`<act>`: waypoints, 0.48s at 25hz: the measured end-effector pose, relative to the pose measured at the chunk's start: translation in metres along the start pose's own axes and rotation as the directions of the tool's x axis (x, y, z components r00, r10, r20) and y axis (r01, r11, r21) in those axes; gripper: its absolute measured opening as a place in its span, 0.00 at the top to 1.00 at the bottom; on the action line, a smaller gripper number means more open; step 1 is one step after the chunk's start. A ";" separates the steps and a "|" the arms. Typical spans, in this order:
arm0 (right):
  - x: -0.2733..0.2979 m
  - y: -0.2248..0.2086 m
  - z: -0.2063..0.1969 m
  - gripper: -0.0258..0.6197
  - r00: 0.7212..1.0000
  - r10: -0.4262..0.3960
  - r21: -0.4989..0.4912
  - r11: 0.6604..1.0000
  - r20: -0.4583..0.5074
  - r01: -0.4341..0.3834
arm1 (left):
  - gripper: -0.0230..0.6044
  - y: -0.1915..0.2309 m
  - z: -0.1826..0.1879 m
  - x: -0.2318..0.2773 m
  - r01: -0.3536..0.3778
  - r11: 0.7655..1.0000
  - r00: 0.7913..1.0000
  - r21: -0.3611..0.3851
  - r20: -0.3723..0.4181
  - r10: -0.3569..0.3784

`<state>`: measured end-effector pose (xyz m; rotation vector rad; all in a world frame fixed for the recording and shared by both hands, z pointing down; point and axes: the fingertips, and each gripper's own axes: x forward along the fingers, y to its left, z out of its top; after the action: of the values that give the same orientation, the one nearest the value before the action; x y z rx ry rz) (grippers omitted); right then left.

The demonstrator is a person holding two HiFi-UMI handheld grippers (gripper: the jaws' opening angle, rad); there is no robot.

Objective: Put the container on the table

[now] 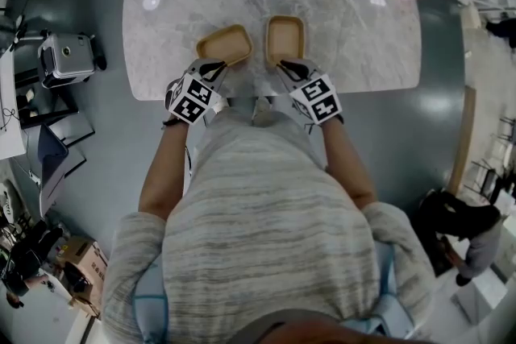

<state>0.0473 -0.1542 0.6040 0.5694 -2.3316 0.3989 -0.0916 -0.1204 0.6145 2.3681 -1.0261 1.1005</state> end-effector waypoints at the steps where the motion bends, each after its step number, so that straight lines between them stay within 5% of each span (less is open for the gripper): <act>1: -0.001 0.001 0.001 0.91 1.000 0.002 -0.002 1.000 0.001 -0.002 | 0.96 0.000 0.002 -0.002 -0.004 1.000 1.000 0.000 0.009 0.004; 12: -0.010 0.008 0.014 0.91 0.999 0.018 -0.026 1.000 0.029 -0.018 | 0.96 -0.006 0.013 -0.015 -0.014 1.000 0.998 0.006 0.066 0.014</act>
<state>0.0428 -0.1505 0.5861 0.5454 -2.3677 0.3708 -0.0868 -0.1167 0.5946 2.4210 -1.0649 1.0379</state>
